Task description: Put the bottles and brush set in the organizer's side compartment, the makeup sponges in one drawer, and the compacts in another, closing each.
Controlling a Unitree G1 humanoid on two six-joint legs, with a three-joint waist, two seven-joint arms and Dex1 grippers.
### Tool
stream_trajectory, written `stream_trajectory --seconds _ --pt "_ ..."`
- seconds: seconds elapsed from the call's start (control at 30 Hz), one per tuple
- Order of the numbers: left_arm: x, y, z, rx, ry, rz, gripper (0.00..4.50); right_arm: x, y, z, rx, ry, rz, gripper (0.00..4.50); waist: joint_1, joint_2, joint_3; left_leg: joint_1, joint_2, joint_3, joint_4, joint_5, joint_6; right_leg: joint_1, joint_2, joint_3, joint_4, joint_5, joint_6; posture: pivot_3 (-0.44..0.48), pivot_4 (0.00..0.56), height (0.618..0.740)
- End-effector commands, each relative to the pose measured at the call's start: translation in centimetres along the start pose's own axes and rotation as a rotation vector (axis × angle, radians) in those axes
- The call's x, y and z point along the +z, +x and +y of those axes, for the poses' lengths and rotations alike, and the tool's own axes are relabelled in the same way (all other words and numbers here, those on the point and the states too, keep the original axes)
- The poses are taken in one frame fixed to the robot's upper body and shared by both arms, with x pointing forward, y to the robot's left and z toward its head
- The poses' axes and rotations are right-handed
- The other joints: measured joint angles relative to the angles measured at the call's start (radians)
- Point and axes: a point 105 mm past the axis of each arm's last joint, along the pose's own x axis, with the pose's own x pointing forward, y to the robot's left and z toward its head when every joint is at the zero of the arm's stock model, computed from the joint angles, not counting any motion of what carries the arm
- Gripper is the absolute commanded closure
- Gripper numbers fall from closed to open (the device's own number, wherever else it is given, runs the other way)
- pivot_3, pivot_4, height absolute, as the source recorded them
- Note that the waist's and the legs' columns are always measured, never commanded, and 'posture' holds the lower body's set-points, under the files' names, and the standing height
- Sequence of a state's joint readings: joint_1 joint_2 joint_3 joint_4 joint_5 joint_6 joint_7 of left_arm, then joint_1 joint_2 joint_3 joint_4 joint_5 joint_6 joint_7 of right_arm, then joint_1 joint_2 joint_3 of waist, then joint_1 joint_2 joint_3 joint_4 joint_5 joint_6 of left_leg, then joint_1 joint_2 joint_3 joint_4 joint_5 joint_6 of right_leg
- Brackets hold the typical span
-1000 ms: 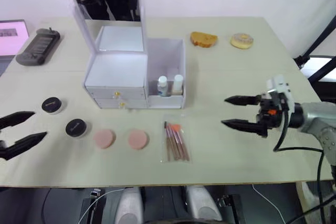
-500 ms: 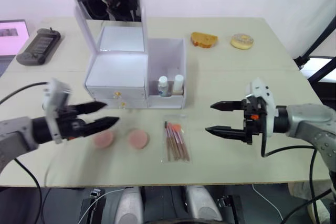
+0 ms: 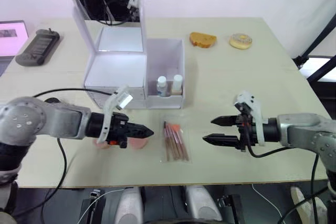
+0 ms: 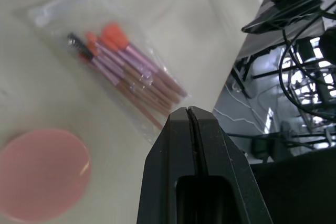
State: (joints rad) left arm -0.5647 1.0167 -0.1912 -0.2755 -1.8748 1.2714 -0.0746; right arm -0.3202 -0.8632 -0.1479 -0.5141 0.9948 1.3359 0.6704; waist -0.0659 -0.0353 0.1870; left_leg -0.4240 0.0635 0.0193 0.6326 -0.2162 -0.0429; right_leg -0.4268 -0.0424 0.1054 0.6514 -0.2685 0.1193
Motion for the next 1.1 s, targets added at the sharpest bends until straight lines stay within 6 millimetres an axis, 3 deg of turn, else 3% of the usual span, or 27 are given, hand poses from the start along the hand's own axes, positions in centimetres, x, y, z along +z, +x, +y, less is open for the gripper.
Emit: stream_trajectory --seconds 0.03,0.23,0.6,0.8,1.1 --pt "-0.2 1.4 0.2 0.016 -0.03 0.013 4.47 -0.6 0.2 -0.6 -0.058 0.083 0.048 0.0 0.003 0.0 0.0 0.0 0.0 0.0 0.0 0.0 0.0 0.0 0.0 0.0 0.0 0.0 0.0 0.0 0.15 0.74" --pt "-1.6 3.4 1.9 0.093 -0.021 0.066 4.47 -1.5 1.7 -0.7 -0.003 0.259 0.088 0.0 0.008 0.0 0.0 0.0 0.0 0.0 0.0 0.0 0.0 0.0 0.0 0.0 0.0 0.0 0.0 0.0 0.15 0.74" --pt "-2.8 5.8 2.8 0.1 -0.067 0.052 4.47 -1.8 4.4 -1.0 0.06 0.453 0.129 0.0 0.009 -0.001 -0.001 -0.001 -0.001 0.0 0.0 0.0 0.0 0.0 0.001 0.001 -0.001 0.0 0.0 0.0 0.15 0.74" --pt "-3.5 6.2 3.7 0.155 -0.068 0.073 4.47 -1.6 5.4 -0.2 0.095 0.511 0.133 0.0 0.006 -0.001 -0.002 -0.001 -0.001 -0.001 0.0 0.0 0.0 0.0 0.001 0.001 -0.001 0.0 0.0 0.0 0.15 0.74" --pt "-3.9 6.5 4.0 0.168 -0.073 0.081 4.47 -2.6 8.7 1.5 0.13 0.62 0.167 0.0 -0.003 -0.002 -0.011 0.0 0.0 -0.001 0.0 0.0 0.0 0.001 0.001 0.001 -0.001 0.0 0.0 0.0 0.15 0.74"
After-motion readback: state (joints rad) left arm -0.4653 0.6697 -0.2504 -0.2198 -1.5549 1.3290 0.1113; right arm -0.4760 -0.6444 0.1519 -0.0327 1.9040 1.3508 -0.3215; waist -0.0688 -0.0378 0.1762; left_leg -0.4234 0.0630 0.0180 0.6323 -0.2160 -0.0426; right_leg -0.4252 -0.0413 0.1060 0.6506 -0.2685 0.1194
